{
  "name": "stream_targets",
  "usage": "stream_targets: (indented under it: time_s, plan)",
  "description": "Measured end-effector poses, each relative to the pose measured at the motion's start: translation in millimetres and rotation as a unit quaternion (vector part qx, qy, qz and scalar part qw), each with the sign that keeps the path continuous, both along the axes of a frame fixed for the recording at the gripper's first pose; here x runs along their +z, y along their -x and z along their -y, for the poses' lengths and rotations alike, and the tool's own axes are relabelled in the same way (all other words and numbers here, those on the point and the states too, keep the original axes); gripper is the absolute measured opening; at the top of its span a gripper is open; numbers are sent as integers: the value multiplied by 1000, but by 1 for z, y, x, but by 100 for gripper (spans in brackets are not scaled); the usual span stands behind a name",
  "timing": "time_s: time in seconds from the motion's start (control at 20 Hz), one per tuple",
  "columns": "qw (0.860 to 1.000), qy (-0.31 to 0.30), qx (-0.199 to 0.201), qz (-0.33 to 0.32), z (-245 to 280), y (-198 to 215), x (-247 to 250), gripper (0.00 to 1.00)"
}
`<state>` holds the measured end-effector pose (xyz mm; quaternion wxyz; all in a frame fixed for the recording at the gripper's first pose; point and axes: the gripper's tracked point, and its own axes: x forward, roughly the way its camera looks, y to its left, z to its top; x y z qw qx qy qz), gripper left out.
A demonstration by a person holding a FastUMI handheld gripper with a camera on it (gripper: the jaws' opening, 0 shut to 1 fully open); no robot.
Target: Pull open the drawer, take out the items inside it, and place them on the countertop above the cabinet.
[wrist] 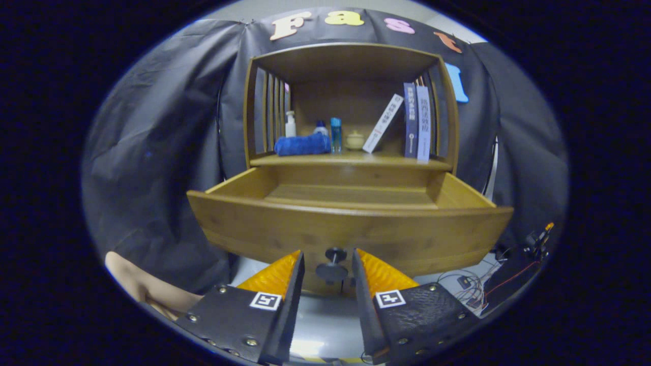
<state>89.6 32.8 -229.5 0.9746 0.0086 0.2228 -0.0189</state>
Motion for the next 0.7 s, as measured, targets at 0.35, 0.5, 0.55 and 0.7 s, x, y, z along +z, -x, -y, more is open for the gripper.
stream_targets:
  time_s: [0.35, 0.5, 0.55, 0.7]
  plan:
    - [998, 17, 12, 66, 17, -72, 80, 60]
    - [999, 21, 17, 47, 26, -105, 88, 74]
    - [999, 22, 18, 35, 27, -115, 86, 75]
    - [998, 21, 39, -50, 25, -141, 57, 75]
